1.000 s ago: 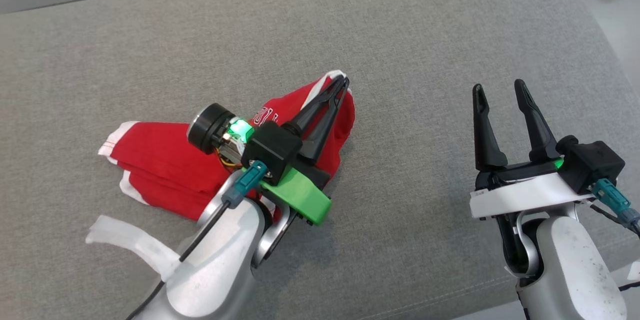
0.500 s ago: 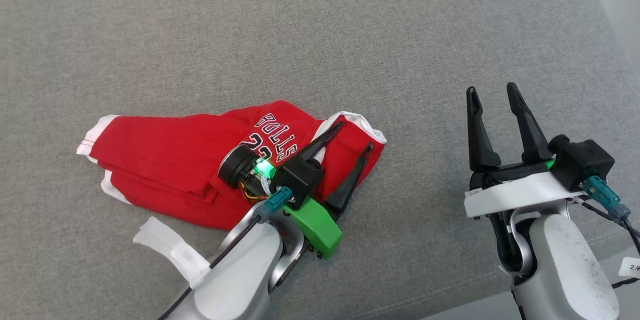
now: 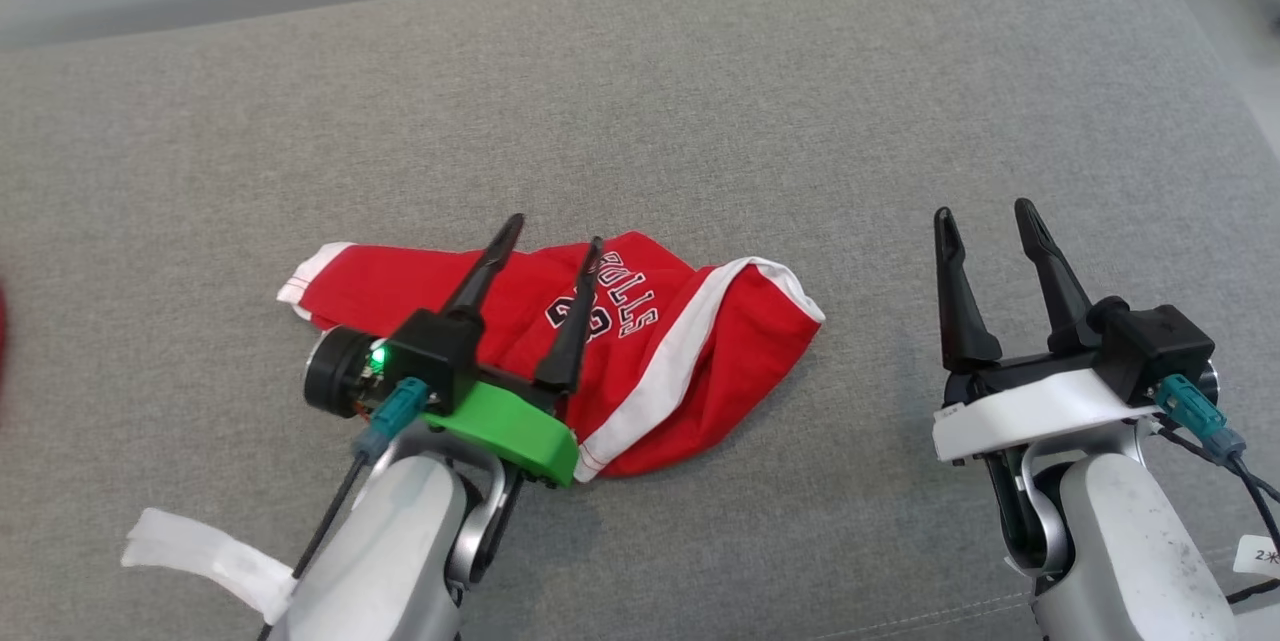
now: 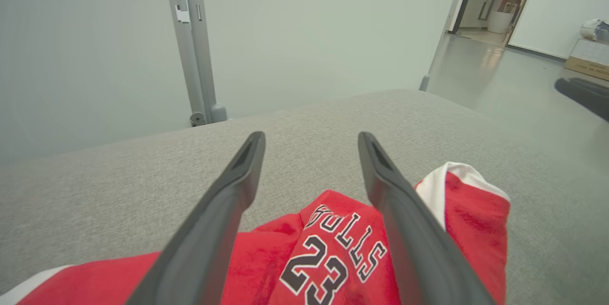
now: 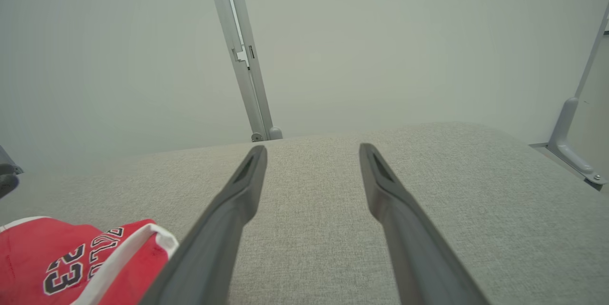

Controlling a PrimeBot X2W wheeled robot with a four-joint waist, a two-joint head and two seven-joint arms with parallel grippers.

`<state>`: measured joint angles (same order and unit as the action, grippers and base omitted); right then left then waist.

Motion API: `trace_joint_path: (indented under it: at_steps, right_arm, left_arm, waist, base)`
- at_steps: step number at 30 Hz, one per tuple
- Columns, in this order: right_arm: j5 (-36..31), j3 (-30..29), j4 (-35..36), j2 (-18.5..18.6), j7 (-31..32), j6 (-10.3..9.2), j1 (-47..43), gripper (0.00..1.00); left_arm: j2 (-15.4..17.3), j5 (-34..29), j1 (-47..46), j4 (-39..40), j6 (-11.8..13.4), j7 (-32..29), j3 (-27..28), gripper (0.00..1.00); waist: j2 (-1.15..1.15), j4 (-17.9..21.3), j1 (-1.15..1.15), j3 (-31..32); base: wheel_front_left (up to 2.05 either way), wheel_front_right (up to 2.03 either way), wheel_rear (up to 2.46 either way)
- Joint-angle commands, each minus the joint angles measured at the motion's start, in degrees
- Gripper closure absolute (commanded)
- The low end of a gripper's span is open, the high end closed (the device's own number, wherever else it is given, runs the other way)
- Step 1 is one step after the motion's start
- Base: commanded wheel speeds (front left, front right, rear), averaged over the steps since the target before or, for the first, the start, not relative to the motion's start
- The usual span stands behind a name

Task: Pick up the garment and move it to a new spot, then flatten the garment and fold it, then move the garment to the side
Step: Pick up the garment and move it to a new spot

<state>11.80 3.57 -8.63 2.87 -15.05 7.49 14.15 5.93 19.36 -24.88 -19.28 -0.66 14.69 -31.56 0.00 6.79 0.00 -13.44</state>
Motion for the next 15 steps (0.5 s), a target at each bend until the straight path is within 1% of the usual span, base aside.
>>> trace_joint_path:
  at_steps: [1, 8, 13, 15]
  right_arm:
    - [-0.7, -0.2, 0.0, 0.1, 0.2, 0.00, -0.9, 0.00]
    - [-2.0, -0.6, 0.7, 0.1, 1.1, 0.00, -2.1, 0.00]
    - [-2.9, -0.5, 0.7, 0.7, 1.8, 0.00, -3.1, 0.00]
    - [-3.0, -0.5, 0.6, 0.8, 2.1, 0.00, -3.6, 0.00]
  left_arm:
    - [0.7, 0.8, 1.0, 0.5, 0.8, 0.3, 1.2, 0.00]
    - [4.9, 2.8, 5.0, 3.7, 4.9, 0.5, 9.9, 0.00]
    - [8.7, 3.0, 10.4, 7.4, 6.4, 0.5, 16.1, 0.00]
    - [9.4, 2.7, 12.2, 8.7, 6.7, 0.5, 16.9, 0.00]
  waist:
    - [0.00, -2.4, 0.00, 2.4]
    - [0.00, -4.1, 0.00, 4.0]
    - [0.00, -4.6, 0.00, 5.8]
    - [0.00, -4.7, 0.00, 6.7]
  base:
    - [0.00, 0.00, 0.00]
    - [0.00, 0.00, 0.00]
    - [0.00, 0.00, 0.00]
    - [0.00, 0.00, 0.00]
